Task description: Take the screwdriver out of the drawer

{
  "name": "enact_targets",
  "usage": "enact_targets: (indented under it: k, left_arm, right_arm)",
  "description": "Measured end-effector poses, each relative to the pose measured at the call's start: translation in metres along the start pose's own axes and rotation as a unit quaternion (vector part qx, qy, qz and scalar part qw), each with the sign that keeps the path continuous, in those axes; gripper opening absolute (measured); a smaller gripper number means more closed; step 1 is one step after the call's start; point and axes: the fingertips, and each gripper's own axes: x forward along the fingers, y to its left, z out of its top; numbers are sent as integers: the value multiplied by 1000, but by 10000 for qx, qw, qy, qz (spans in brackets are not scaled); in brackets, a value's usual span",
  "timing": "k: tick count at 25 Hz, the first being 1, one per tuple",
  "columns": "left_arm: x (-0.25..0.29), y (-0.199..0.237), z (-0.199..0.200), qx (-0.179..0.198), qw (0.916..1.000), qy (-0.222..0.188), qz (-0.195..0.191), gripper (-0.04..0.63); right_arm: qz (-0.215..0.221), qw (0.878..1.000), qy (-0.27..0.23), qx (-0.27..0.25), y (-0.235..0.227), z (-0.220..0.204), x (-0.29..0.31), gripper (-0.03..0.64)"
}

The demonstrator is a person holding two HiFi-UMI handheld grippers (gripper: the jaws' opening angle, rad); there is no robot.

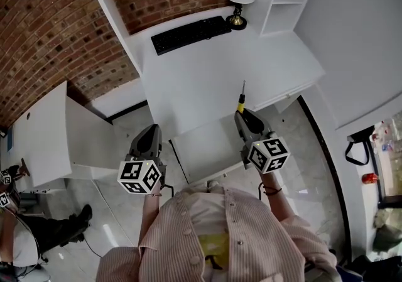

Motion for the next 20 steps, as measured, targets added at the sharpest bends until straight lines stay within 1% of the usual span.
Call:
enact_targets:
  k: [8, 20]
  left_arm:
    - [-3, 13, 6, -7, 9998, -106, 181, -2]
    - [0, 16, 5, -20, 9997, -88, 241, -2]
  right_arm:
    - [-76, 9999, -107, 50, -3, 9, 0, 78]
    - [-155, 9999, -12, -43, -8, 1, 1, 78]
